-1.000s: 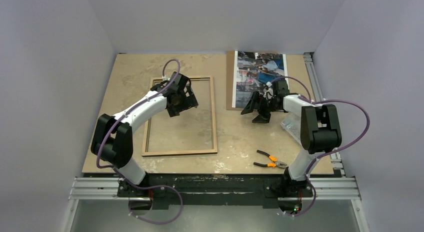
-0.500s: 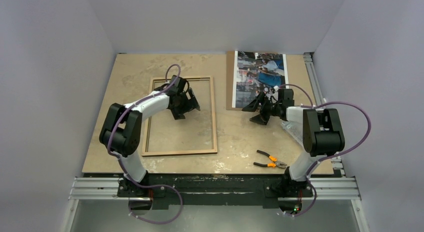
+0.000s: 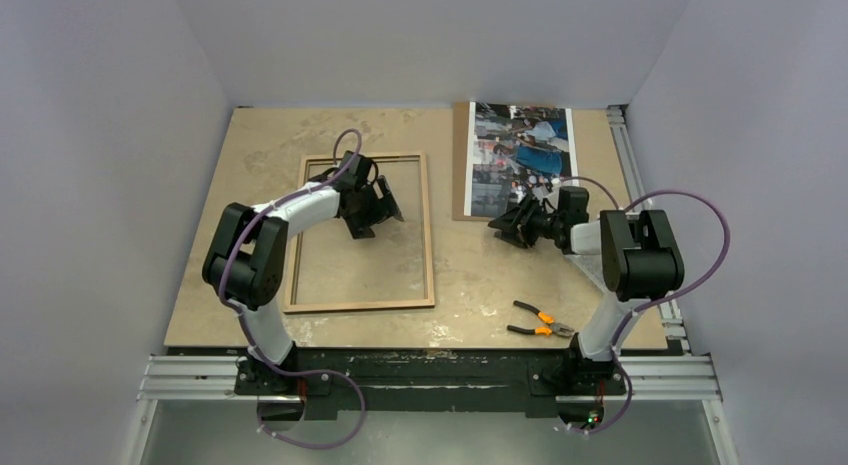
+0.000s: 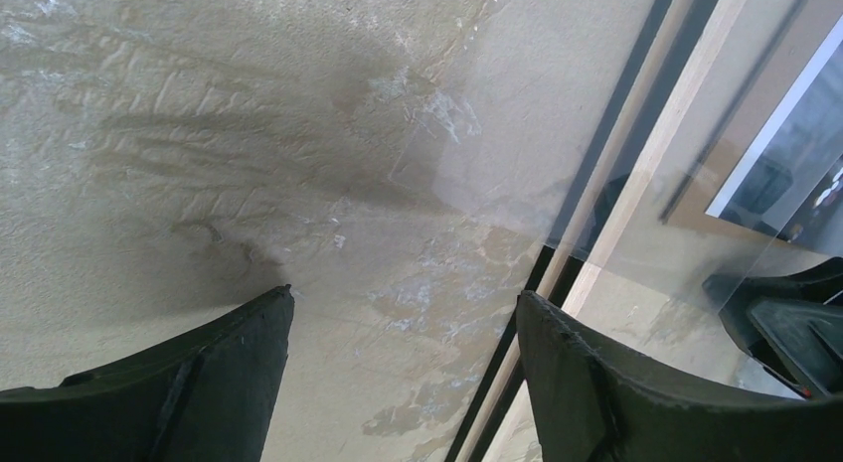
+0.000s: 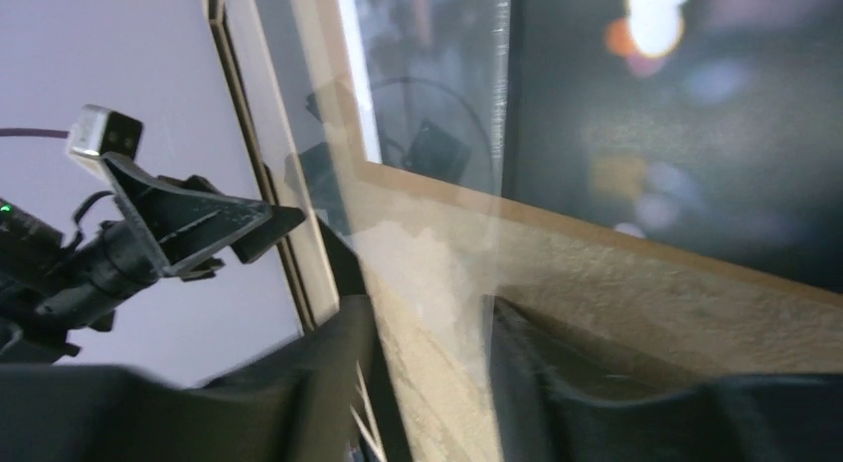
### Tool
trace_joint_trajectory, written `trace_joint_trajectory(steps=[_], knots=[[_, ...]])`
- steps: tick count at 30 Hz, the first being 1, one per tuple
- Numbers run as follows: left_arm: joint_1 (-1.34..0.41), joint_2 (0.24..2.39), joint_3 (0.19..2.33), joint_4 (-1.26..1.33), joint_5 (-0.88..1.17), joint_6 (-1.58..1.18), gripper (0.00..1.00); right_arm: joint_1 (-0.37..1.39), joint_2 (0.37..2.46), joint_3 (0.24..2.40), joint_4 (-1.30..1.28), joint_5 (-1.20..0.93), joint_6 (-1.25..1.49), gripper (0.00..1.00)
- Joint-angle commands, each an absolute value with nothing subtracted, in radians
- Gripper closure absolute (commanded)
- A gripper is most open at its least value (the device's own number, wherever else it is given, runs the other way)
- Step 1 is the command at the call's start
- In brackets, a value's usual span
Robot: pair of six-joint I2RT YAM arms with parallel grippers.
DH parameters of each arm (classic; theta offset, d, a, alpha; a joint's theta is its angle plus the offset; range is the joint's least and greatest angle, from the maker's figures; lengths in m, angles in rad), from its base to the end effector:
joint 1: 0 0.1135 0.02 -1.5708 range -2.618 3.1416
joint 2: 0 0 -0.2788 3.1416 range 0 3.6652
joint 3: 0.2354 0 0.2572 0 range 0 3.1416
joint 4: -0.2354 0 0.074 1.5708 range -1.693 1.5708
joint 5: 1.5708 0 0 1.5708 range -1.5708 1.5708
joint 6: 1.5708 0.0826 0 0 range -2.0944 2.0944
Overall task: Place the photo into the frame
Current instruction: Move the photo frame item to the center of the board.
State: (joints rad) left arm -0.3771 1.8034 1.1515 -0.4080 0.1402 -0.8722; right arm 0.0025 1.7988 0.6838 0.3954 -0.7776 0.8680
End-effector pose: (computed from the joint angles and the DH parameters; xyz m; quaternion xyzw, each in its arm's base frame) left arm 0.3636 -0.1564 0.1448 -0.2193 0.9401 -0.2024 0.1648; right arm 0.3467 0.0588 0.0993 0.2114 0.8308 0.4742 0.2009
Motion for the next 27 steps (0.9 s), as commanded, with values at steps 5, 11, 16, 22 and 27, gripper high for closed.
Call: trace_joint_trajectory(steps=[5, 11, 16, 22, 27], knots=[[-0.368, 1.729, 1.144, -0.409, 0.112, -0.847, 0.19, 0.003, 1.789, 0.644, 0.449, -0.764, 0.878, 0.86], [-0.368, 1.634, 1.158, -0.459, 0.060, -0.792, 0.16, 0.003, 1.676, 0.693, 0.264, -0.725, 0.793, 1.00], [-0.368, 1.536, 1.157, -0.458, 0.059, -0.768, 0.15, 0.002, 1.600, 0.733, 0.202, -0.738, 0.772, 1.00], [-0.368, 1.429, 1.163, -0.454, 0.074, -0.742, 0.15, 0.003, 1.516, 0.771, 0.106, -0.759, 0.748, 1.00], [-0.367, 1.366, 1.188, -0.472, 0.081, -0.732, 0.15, 0.003, 1.433, 0.791, -0.027, -0.798, 0.705, 1.00]])
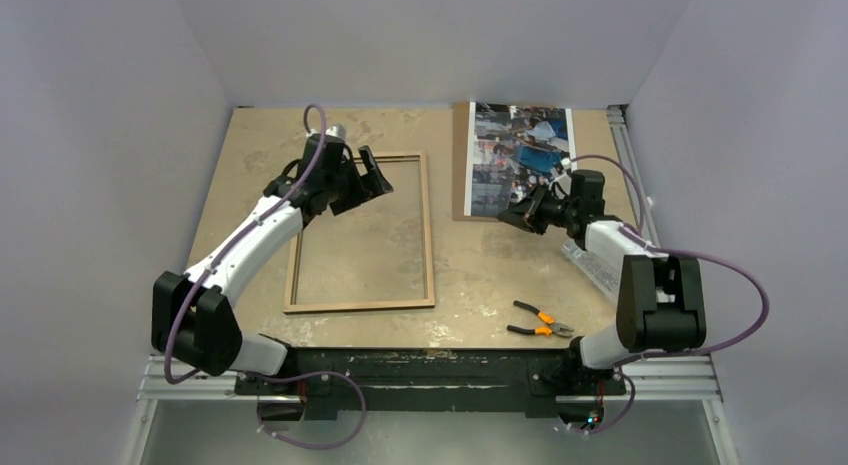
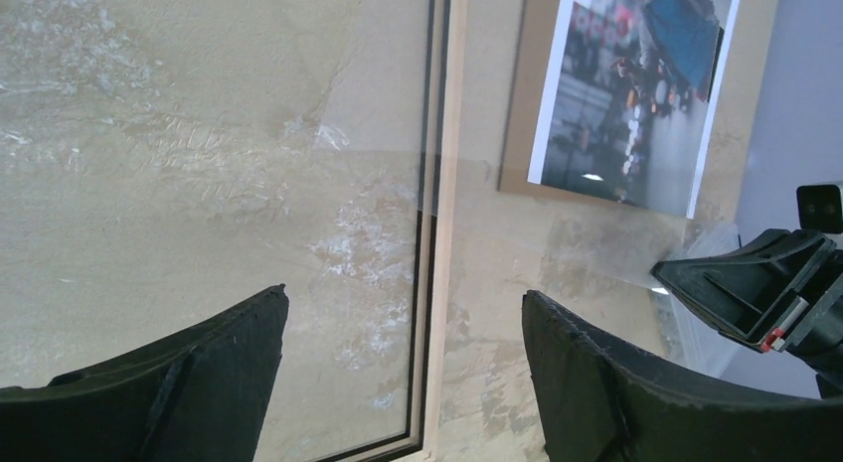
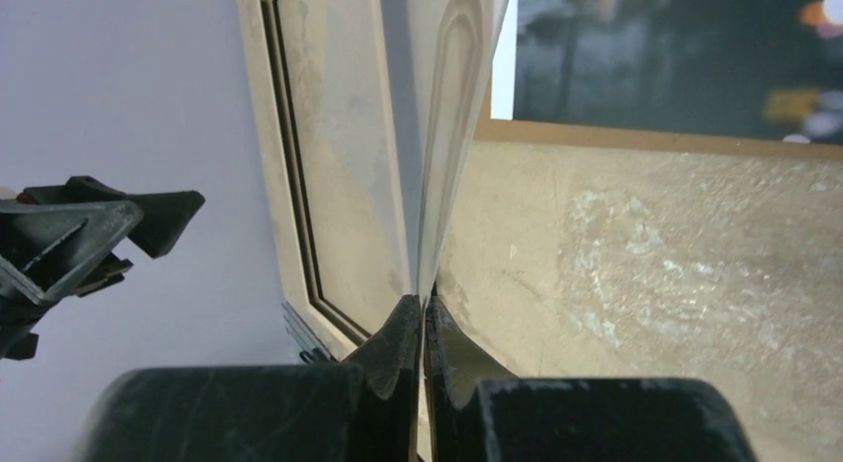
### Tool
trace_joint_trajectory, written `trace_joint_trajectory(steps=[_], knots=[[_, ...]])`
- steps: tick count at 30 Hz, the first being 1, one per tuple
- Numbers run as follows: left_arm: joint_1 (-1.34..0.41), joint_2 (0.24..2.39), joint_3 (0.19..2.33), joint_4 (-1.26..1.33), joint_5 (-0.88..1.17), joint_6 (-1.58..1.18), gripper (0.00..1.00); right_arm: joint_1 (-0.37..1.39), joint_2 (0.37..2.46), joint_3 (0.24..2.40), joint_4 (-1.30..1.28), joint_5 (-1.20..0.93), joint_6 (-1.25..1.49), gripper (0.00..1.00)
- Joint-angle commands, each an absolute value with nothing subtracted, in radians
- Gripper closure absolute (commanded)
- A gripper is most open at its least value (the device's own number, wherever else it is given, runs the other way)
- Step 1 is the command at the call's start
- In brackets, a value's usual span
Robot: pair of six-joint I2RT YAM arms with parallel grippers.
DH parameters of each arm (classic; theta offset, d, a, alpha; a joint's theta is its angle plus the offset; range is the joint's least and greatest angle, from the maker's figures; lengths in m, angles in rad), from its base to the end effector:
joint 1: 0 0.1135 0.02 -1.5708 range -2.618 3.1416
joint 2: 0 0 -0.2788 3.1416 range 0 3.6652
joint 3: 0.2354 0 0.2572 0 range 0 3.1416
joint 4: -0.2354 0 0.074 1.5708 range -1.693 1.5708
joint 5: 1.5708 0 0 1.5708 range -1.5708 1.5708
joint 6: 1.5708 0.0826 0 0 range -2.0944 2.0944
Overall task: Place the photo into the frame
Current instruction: Move the photo frame item to the center of the board.
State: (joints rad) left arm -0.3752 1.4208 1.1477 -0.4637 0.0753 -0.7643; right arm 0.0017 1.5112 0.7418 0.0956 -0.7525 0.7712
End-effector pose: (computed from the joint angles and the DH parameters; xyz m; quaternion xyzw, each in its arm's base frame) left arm 0.3245 -0.1345 0.2744 -0.1617 0.8994 -0.2473 0.3222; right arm 0.3296 0.0570 0.1771 0.1669 0.8366 0.4587 0.2488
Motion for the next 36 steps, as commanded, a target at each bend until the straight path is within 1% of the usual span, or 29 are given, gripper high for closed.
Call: trace_joint_trajectory(steps=[1, 9, 17, 18, 21, 22, 24, 25, 27, 31, 33, 36], knots=[[-0.368, 1.358, 1.197, -0.479, 0.082, -0.730, 0.15, 0.002, 1.415, 0.789, -0.058, -0.804, 0.688, 1.00], [-0.368, 1.358, 1.222, -0.493, 0.094, -0.742, 0.15, 0.090, 1.339, 0.717, -0.239, -0.826, 0.587, 1.00], [-0.368, 1.409, 1.230, -0.512, 0.100, -0.755, 0.15, 0.118, 1.328, 0.630, -0.431, -0.763, 0.412, 1.00], [-0.368, 1.416, 1.232, -0.512, 0.105, -0.756, 0.15, 0.118, 1.328, 0.628, -0.445, -0.740, 0.403, 0.92], [-0.368, 1.433, 1.232, -0.511, 0.117, -0.763, 0.15, 0.118, 1.312, 0.635, -0.439, -0.682, 0.425, 0.60], [-0.368, 1.438, 1.231, -0.511, 0.118, -0.763, 0.15, 0.118, 1.306, 0.641, -0.431, -0.655, 0.437, 0.52], [-0.368, 1.446, 1.232, -0.517, 0.115, -0.760, 0.15, 0.116, 1.305, 0.665, -0.423, -0.603, 0.460, 0.40], [-0.368, 1.452, 1.232, -0.521, 0.109, -0.756, 0.15, 0.117, 1.307, 0.677, -0.416, -0.576, 0.470, 0.36], [-0.368, 1.468, 1.233, -0.531, 0.102, -0.750, 0.15, 0.113, 1.322, 0.696, -0.395, -0.535, 0.490, 0.32], [-0.368, 1.536, 1.241, -0.548, 0.103, -0.735, 0.15, 0.084, 1.390, 0.711, -0.306, -0.550, 0.511, 0.31], [-0.368, 1.587, 1.251, -0.559, 0.109, -0.726, 0.16, 0.038, 1.432, 0.705, -0.245, -0.590, 0.530, 0.31], [-0.368, 1.663, 1.258, -0.554, 0.128, -0.721, 0.19, -0.043, 1.495, 0.688, -0.139, -0.671, 0.553, 0.32]])
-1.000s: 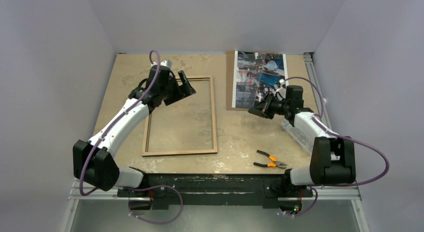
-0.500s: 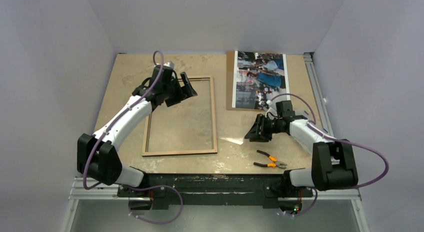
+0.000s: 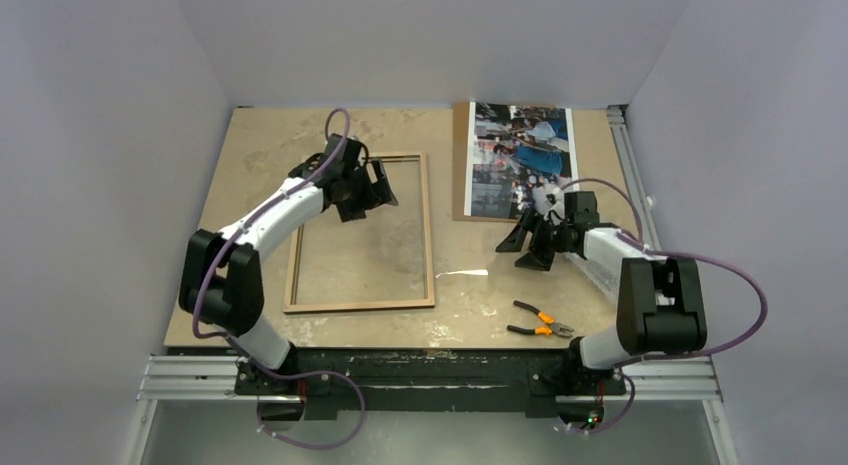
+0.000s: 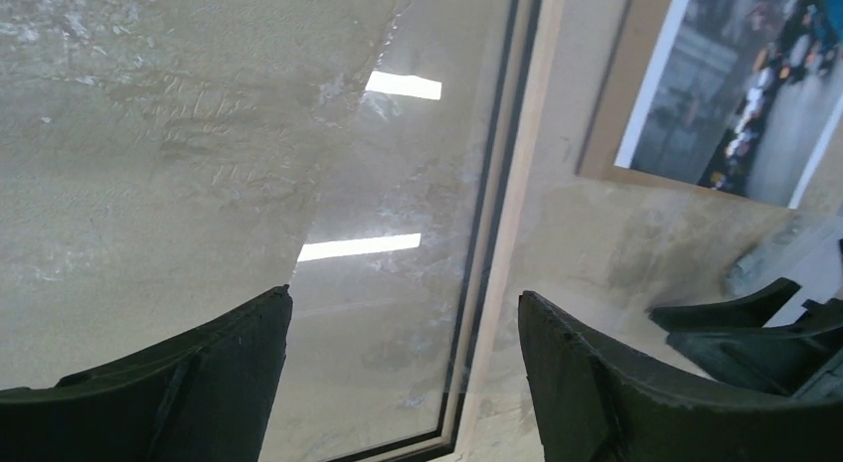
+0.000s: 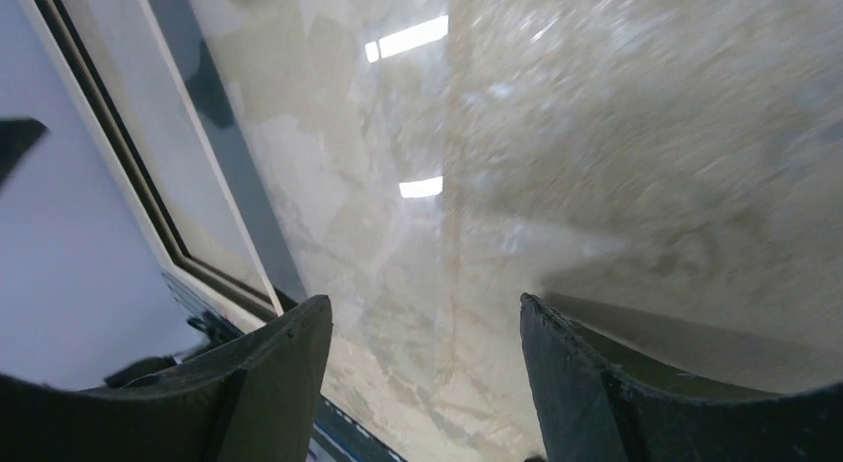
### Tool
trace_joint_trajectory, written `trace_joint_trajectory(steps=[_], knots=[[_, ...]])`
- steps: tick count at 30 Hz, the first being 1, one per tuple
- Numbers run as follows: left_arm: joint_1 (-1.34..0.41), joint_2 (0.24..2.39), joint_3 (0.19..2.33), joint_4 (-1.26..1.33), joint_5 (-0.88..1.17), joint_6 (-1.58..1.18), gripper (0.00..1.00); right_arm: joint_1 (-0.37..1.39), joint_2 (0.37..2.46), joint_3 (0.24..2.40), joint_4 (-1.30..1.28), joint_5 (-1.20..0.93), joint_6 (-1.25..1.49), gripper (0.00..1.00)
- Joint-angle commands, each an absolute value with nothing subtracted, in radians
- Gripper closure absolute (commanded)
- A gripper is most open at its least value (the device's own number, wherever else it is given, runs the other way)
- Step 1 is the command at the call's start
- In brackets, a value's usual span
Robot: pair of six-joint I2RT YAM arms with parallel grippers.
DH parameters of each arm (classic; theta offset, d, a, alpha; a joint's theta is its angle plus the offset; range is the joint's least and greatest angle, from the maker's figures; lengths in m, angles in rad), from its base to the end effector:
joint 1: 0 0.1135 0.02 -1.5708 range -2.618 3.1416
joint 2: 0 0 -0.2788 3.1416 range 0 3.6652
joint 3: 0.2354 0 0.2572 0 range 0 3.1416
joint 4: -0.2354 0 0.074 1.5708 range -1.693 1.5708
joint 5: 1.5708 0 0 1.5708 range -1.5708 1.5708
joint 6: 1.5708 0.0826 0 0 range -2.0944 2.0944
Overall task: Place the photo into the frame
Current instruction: Move the photo frame item to the center of the board, then pick up the photo frame item at the center of the board.
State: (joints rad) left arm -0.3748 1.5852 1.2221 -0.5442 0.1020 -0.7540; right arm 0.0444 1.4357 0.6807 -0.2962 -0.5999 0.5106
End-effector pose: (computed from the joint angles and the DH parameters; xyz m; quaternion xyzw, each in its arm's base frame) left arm 0.3462 -0.1452 0.2365 -0.1616 0.9305 -0.2147 0.2490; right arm 0.2740 0.0588 0.1386 0.1394 0.9159 0.3419 0.1578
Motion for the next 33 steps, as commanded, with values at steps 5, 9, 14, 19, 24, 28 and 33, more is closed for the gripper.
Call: trace_joint_trajectory(steps=[5, 9, 14, 19, 24, 28, 33], knots=[[-0.368, 1.785, 1.246, -0.504, 0.177, -0.742, 0.33, -0.092, 1.599, 0.691, -0.019, -0.752, 0.574, 0.33], [-0.368, 1.844, 1.253, -0.502, 0.187, -0.751, 0.41, -0.093, 1.663, 0.707, 0.059, -0.768, 0.613, 0.33], [-0.368, 1.894, 1.261, -0.513, 0.187, -0.755, 0.44, -0.093, 1.749, 0.716, 0.154, -0.770, 0.665, 0.33], [-0.368, 1.932, 1.263, -0.515, 0.197, -0.753, 0.45, -0.093, 1.819, 0.701, 0.285, -0.801, 0.750, 0.34], [-0.368, 1.948, 1.264, -0.518, 0.197, -0.747, 0.46, -0.093, 1.855, 0.696, 0.415, -0.847, 0.818, 0.35], [-0.367, 1.953, 1.268, -0.519, 0.199, -0.746, 0.46, -0.092, 1.850, 0.686, 0.519, -0.901, 0.876, 0.35], [-0.367, 1.962, 1.272, -0.524, 0.201, -0.746, 0.47, -0.076, 1.829, 0.660, 0.665, -0.974, 0.964, 0.37]])
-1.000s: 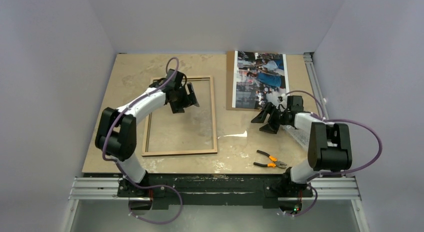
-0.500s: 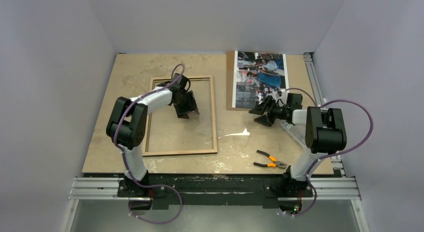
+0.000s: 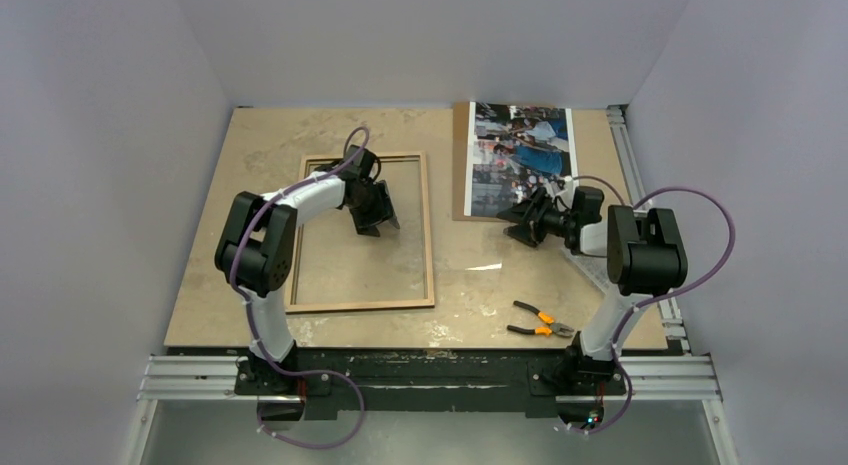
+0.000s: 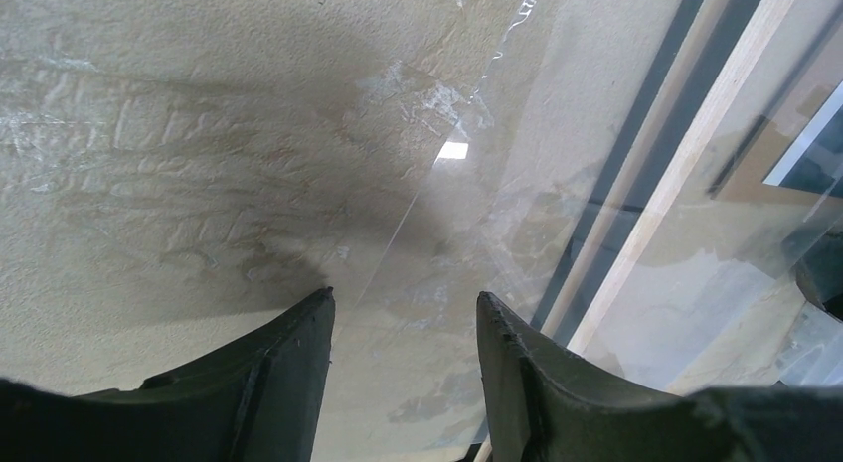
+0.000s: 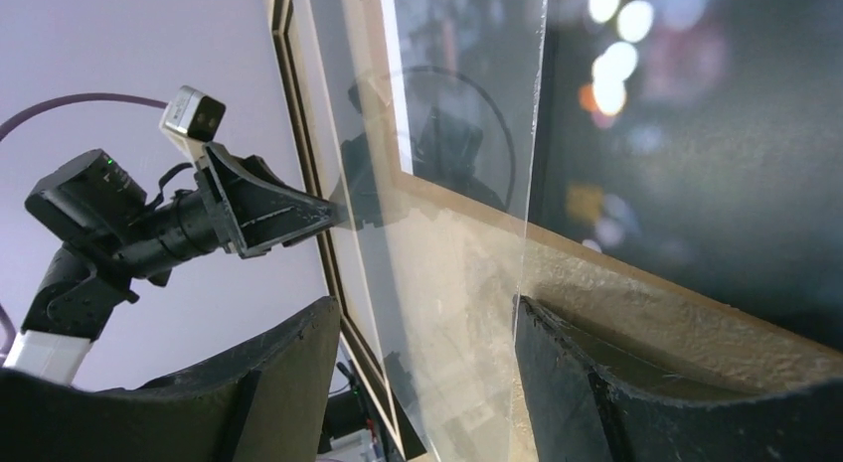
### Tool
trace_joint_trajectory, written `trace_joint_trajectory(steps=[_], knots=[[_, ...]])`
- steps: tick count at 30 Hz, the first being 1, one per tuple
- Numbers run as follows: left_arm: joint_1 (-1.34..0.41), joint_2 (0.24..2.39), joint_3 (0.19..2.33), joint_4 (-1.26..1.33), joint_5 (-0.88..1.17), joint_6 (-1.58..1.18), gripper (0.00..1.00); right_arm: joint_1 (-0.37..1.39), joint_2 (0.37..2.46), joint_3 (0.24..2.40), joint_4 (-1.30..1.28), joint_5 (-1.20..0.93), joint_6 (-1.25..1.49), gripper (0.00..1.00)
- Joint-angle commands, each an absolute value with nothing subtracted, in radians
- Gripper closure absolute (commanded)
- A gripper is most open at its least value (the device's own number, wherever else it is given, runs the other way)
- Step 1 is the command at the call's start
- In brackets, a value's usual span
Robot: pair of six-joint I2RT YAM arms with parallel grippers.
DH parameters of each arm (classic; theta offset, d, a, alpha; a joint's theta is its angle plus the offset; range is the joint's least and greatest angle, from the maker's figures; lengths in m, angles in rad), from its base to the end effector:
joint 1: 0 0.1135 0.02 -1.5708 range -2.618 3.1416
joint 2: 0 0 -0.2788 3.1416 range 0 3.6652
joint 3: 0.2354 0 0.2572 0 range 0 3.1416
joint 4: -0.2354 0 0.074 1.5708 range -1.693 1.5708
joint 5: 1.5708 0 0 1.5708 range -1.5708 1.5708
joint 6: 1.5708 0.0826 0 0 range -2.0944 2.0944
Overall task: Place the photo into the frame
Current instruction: Pick up the photo frame item at the center of the board.
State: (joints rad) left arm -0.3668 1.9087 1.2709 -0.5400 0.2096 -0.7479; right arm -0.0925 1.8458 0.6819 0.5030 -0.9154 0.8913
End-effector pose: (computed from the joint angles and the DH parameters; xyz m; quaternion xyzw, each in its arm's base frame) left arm 0.3750 -0.1625 0.1328 -0.1647 0.9616 -0.1898 0.1105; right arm 0.3525 0.0331 0.0996 0.2094 0.8020 0.5190 0.2088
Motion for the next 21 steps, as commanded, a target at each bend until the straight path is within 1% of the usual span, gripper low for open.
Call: trace_joint_trajectory(steps=[1, 5, 9, 17, 21], knots=[[-0.368, 1.960, 1.272, -0.525, 0.202, -0.746, 0.47, -0.068, 1.822, 0.658, 0.684, -0.984, 0.975, 0.37], [-0.368, 1.957, 1.271, -0.526, 0.205, -0.744, 0.48, -0.022, 1.823, 0.678, 0.732, -1.022, 0.995, 0.42], [-0.368, 1.956, 1.272, -0.536, 0.200, -0.738, 0.49, -0.008, 1.817, 0.705, 0.716, -1.029, 0.983, 0.48], [-0.368, 1.956, 1.282, -0.555, 0.187, -0.723, 0.51, -0.009, 1.770, 0.786, 0.531, -1.001, 0.873, 0.60], [-0.367, 1.954, 1.284, -0.561, 0.184, -0.721, 0.52, -0.008, 1.746, 0.839, 0.439, -0.974, 0.820, 0.60]])
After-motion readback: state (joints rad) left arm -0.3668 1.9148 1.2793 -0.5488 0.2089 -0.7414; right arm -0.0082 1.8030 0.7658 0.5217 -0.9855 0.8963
